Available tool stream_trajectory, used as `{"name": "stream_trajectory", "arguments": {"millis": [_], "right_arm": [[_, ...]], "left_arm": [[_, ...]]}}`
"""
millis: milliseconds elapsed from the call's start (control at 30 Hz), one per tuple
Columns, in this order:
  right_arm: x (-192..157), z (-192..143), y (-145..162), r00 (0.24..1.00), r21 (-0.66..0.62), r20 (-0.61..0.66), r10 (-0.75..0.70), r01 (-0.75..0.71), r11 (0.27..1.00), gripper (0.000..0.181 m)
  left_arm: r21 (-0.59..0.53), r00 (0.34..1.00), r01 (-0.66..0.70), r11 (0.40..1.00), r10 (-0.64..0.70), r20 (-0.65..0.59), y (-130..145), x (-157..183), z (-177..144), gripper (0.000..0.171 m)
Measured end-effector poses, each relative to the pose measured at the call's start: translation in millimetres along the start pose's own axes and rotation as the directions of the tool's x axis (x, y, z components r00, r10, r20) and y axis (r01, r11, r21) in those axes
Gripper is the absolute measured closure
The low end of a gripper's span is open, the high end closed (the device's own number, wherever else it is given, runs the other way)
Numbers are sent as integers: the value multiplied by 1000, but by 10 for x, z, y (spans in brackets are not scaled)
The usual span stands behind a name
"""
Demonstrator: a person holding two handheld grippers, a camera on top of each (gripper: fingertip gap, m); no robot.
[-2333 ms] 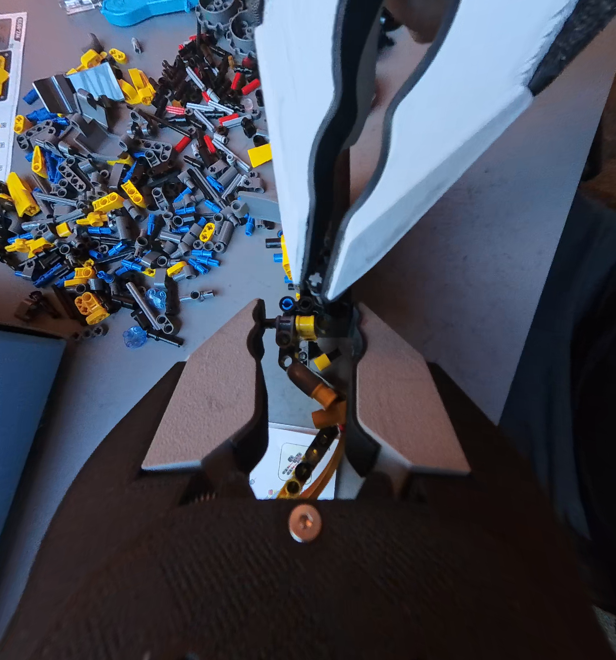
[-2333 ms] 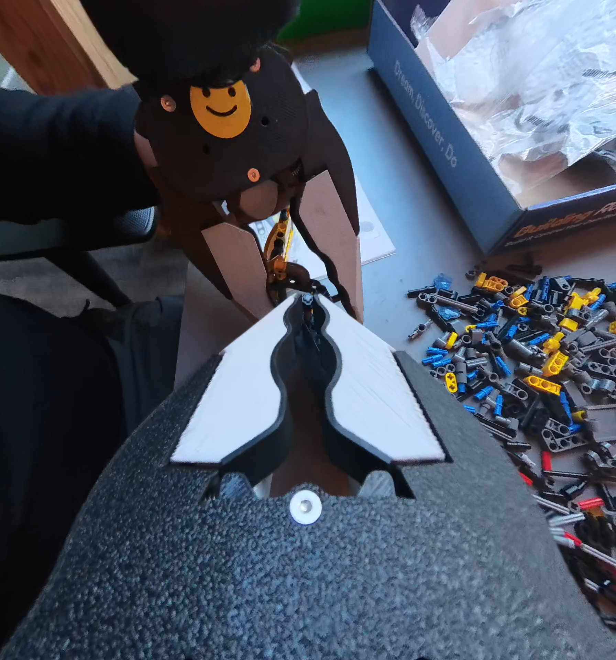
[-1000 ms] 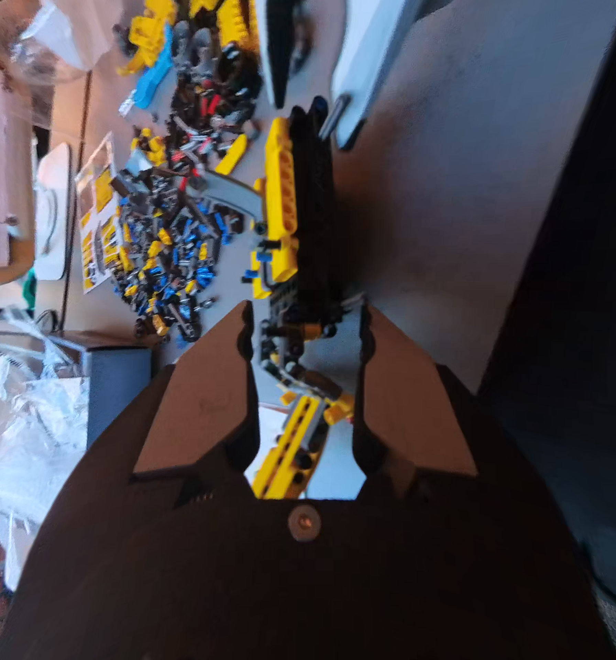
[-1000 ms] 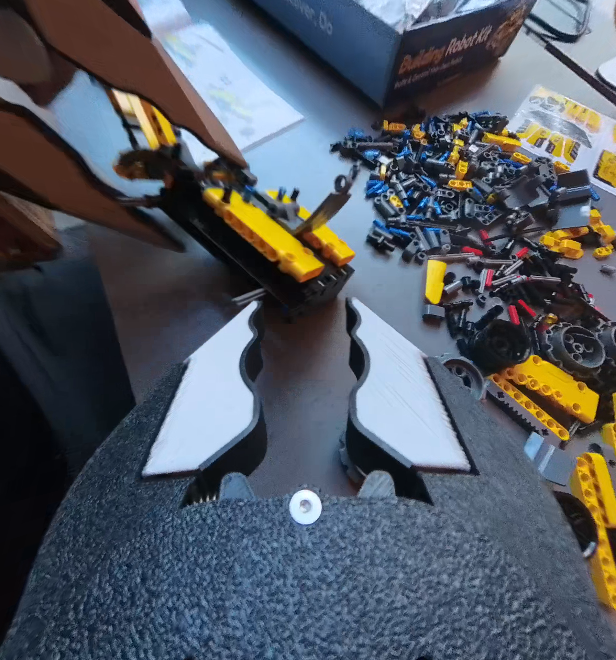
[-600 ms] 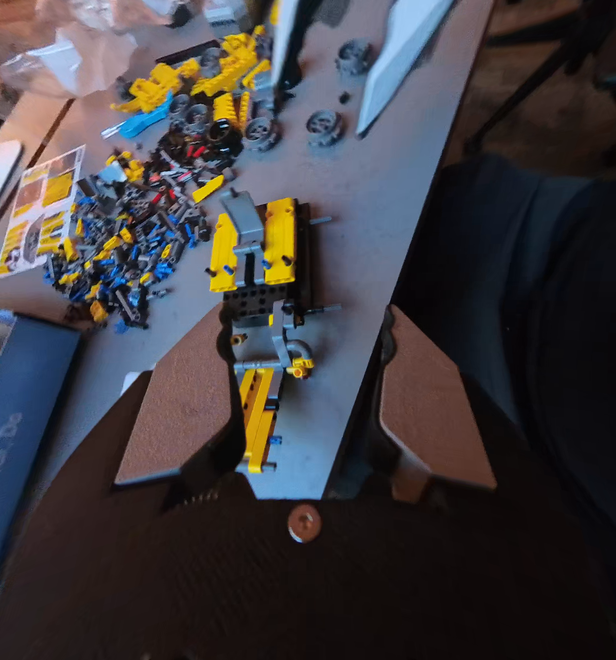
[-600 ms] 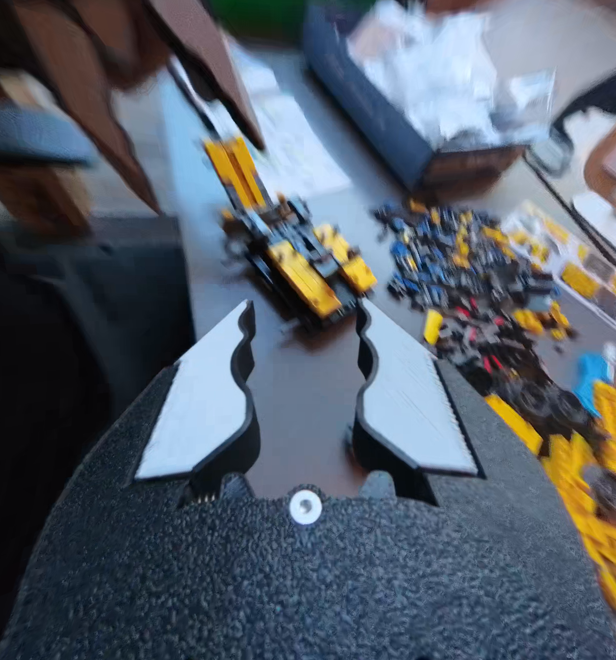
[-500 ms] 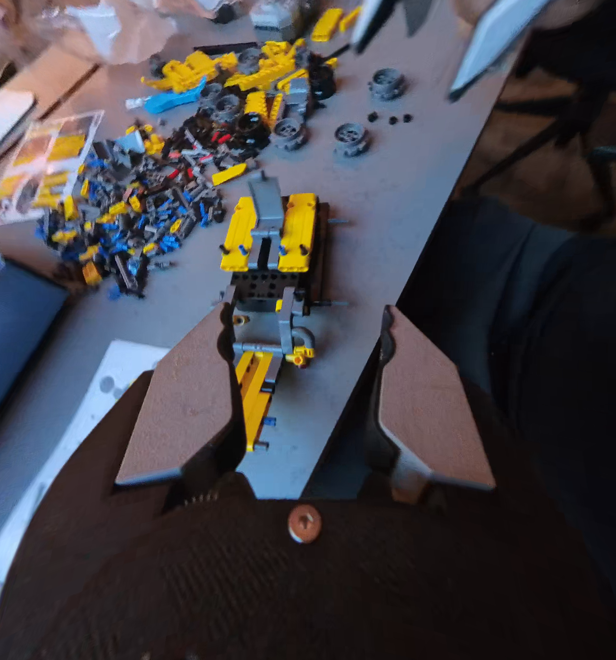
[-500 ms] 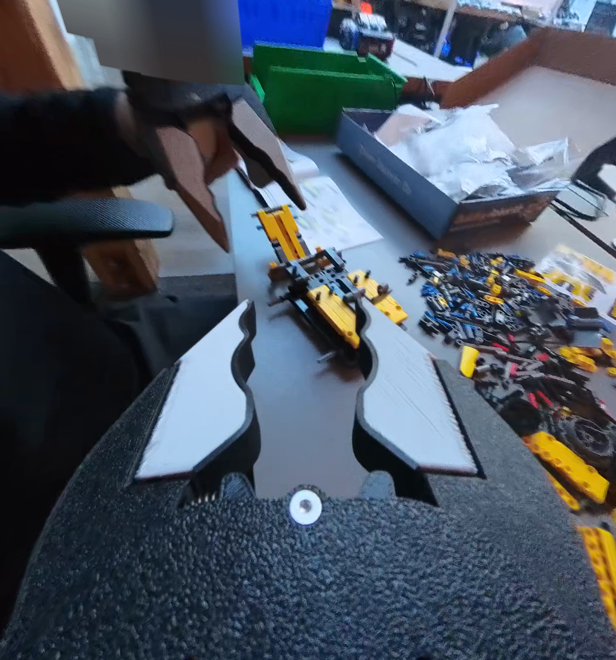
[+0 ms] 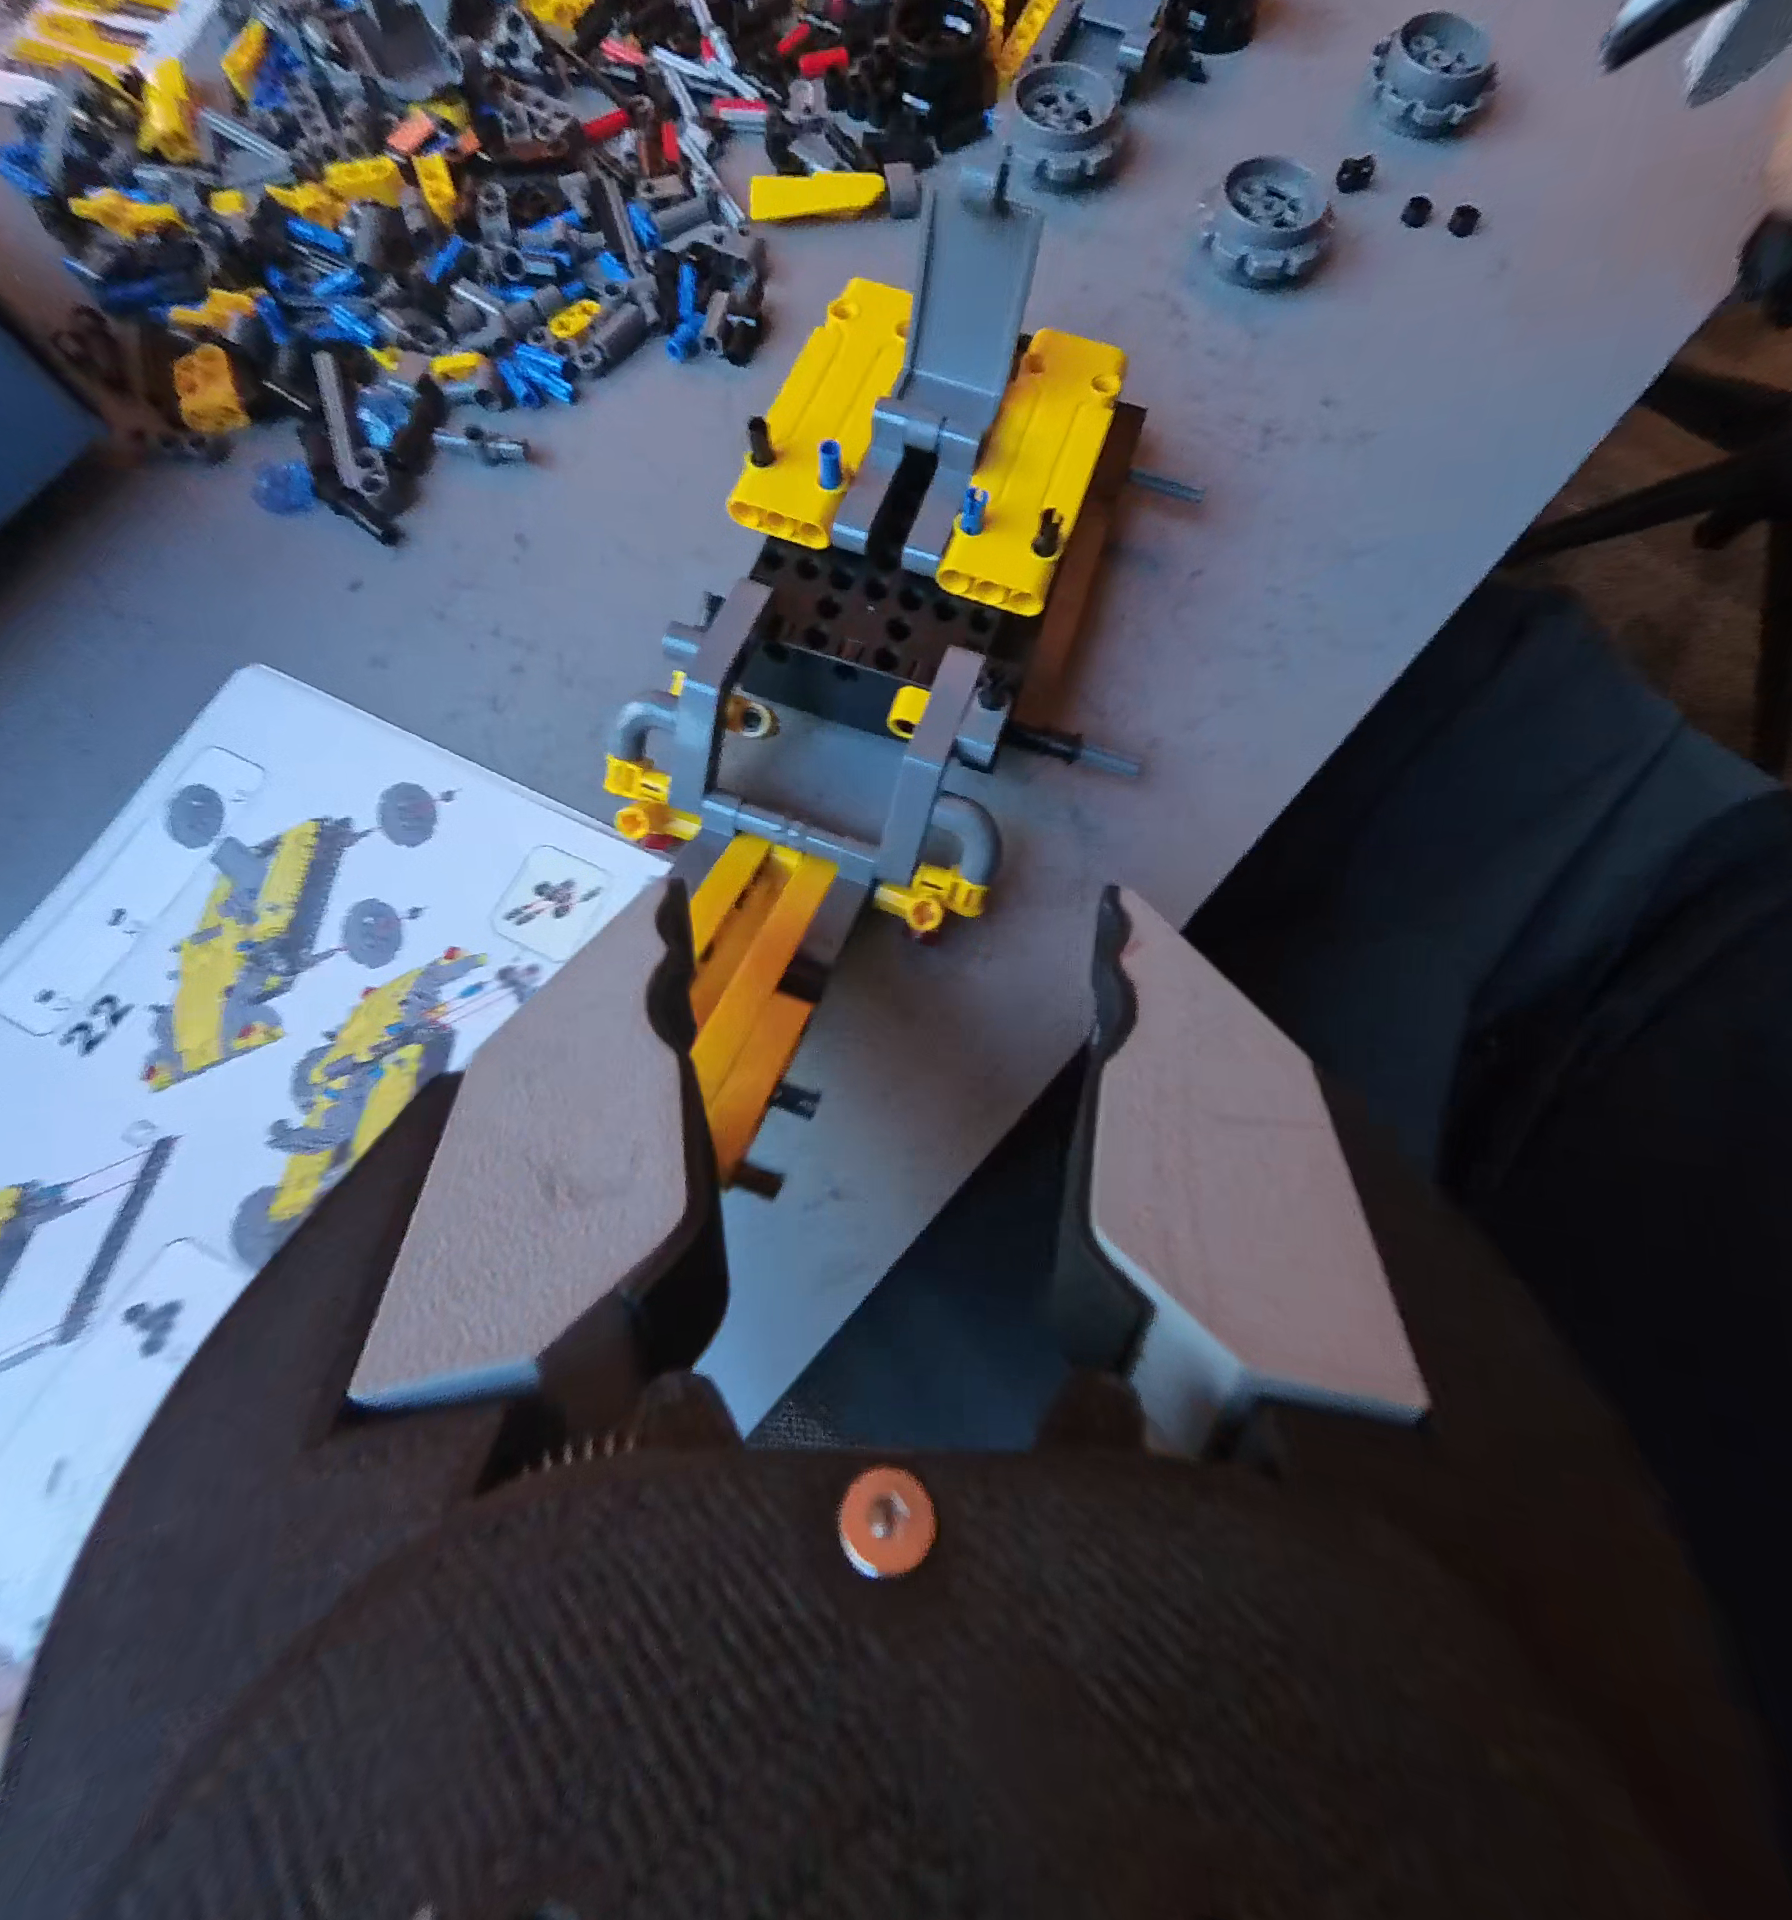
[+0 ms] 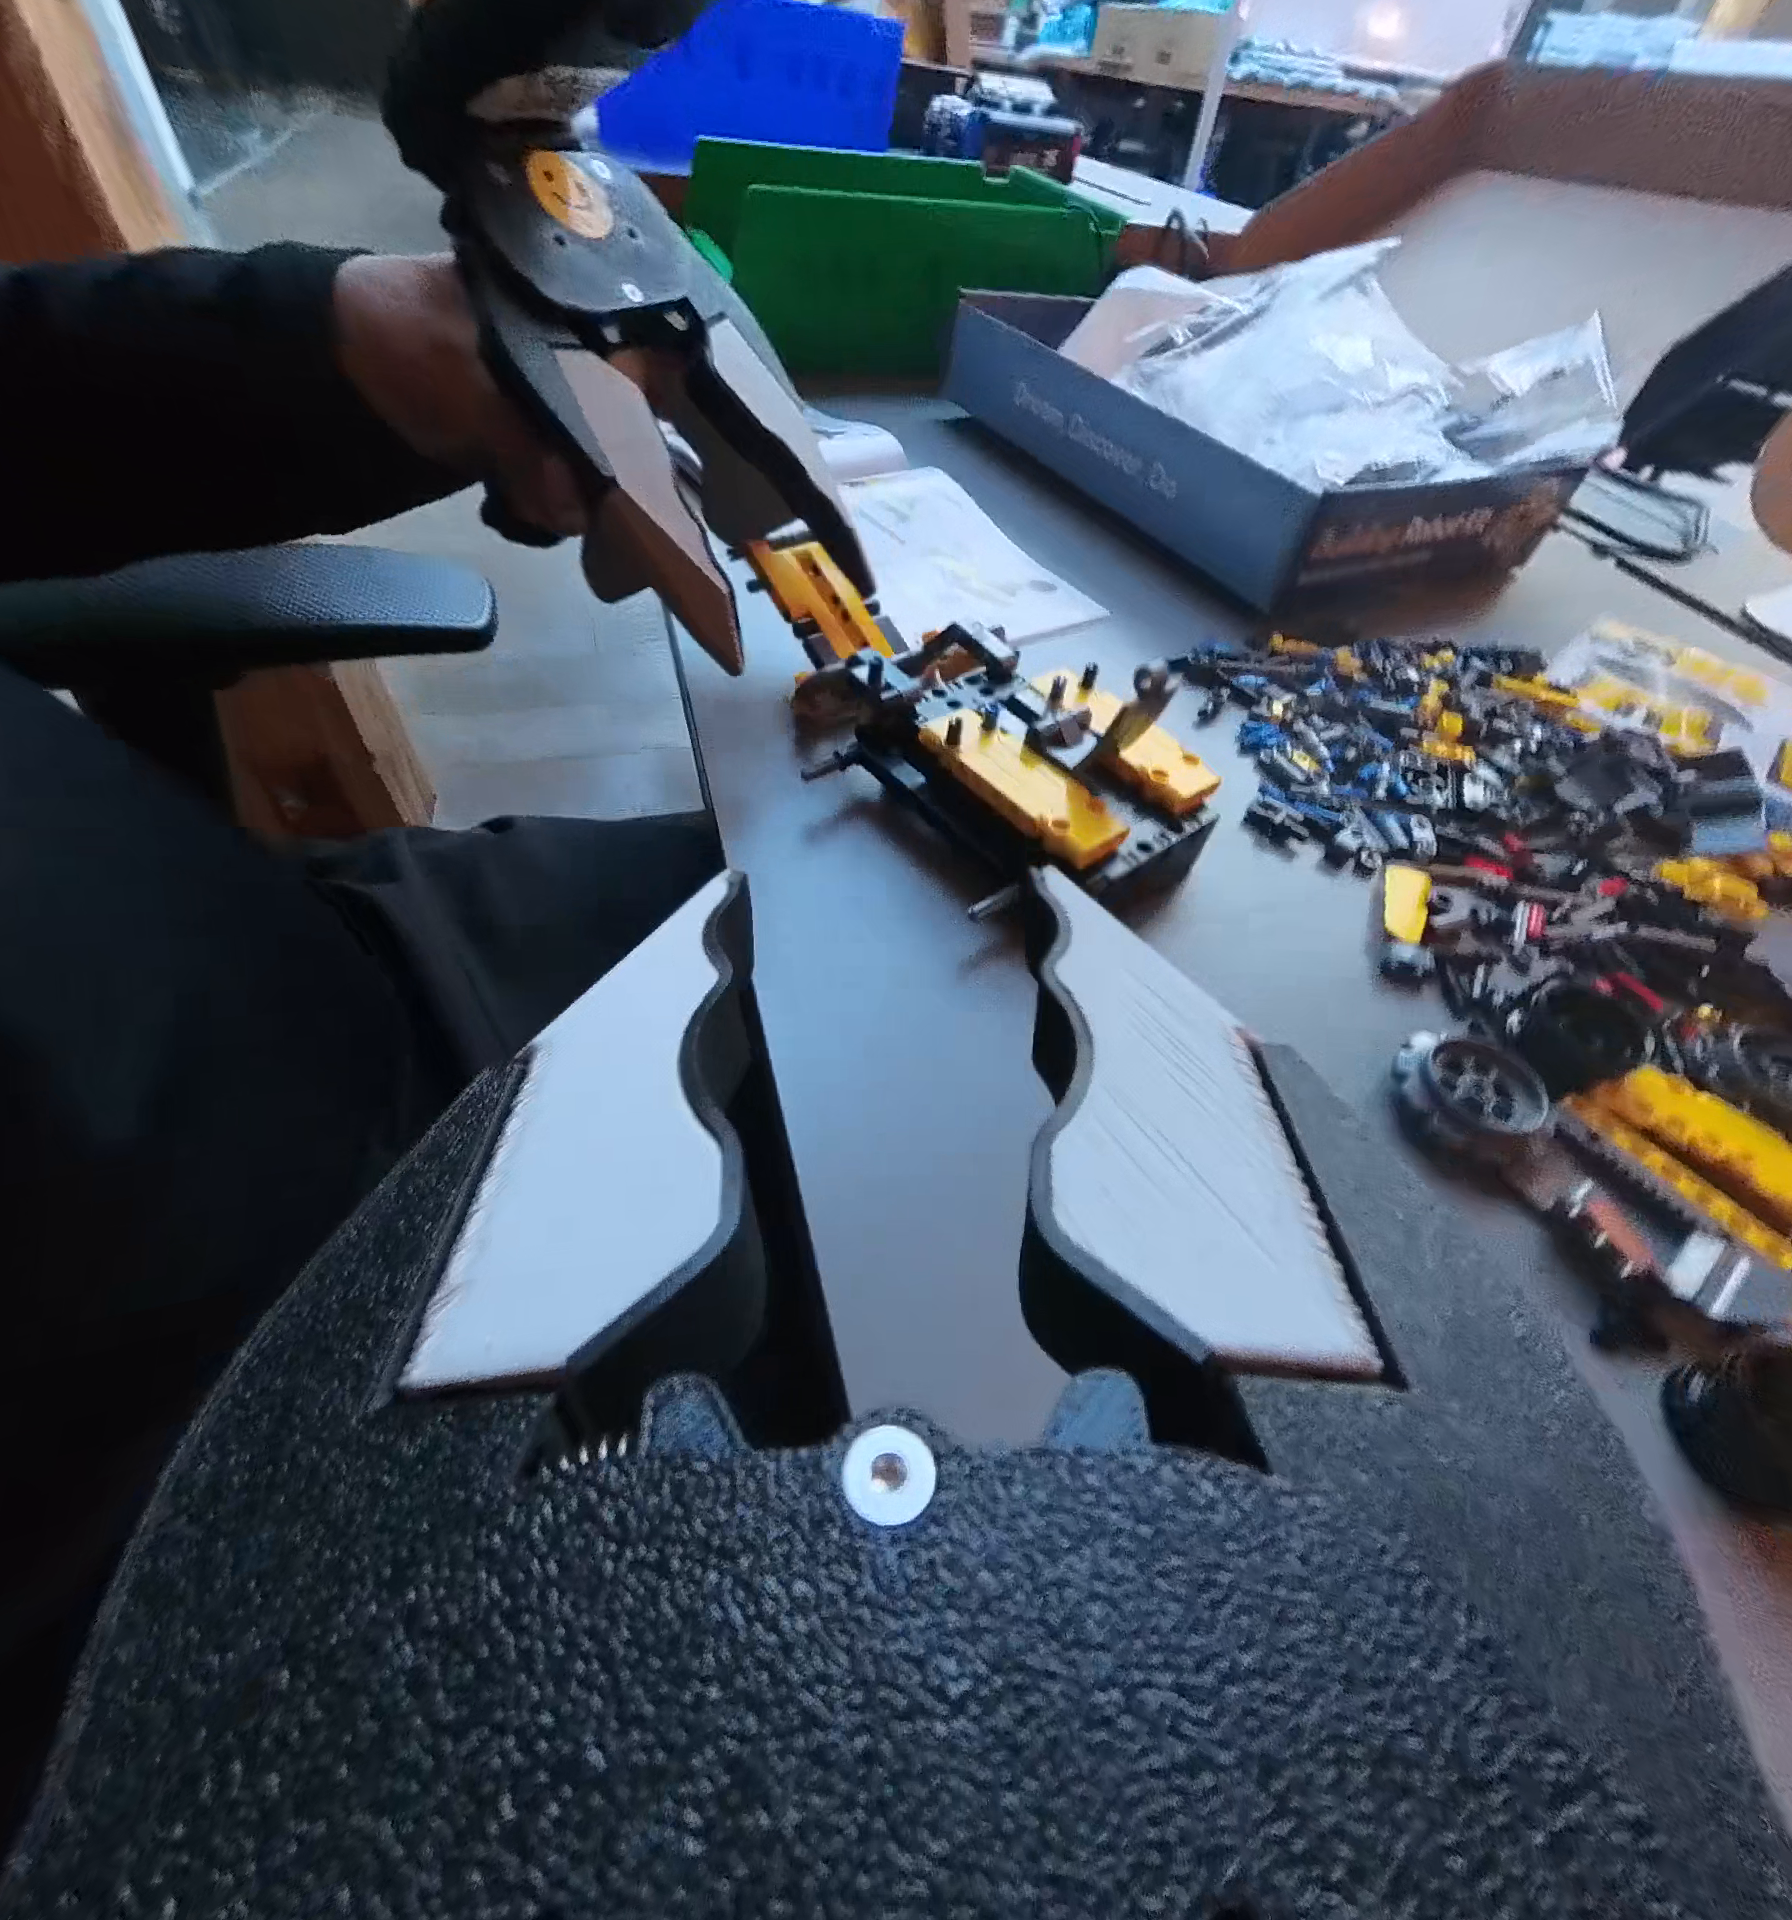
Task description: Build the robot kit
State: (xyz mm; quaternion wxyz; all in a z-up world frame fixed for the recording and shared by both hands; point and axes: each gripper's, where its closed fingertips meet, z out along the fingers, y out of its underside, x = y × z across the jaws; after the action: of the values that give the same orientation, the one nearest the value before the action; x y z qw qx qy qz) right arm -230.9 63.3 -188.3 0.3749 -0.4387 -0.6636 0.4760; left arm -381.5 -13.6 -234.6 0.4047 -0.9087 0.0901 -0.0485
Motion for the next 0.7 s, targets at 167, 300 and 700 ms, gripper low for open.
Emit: {"name": "stream_trajectory", "arguments": {"millis": [167, 300, 700], "right_arm": [[68, -71, 82, 998, 44, -47, 43, -41, 998, 133], [163, -184, -63, 992, 162, -55, 111, -101, 982, 136], [542, -556, 9, 954, 203, -188, 232, -193, 960, 150]], "left_arm": [[-7, 998, -30, 1000, 30, -47, -22, 210, 36, 104], [77, 997, -59, 995, 63, -45, -219, 267, -116, 110], [422, 988, 74, 904, -124, 92, -452, 335, -379, 105]]}}
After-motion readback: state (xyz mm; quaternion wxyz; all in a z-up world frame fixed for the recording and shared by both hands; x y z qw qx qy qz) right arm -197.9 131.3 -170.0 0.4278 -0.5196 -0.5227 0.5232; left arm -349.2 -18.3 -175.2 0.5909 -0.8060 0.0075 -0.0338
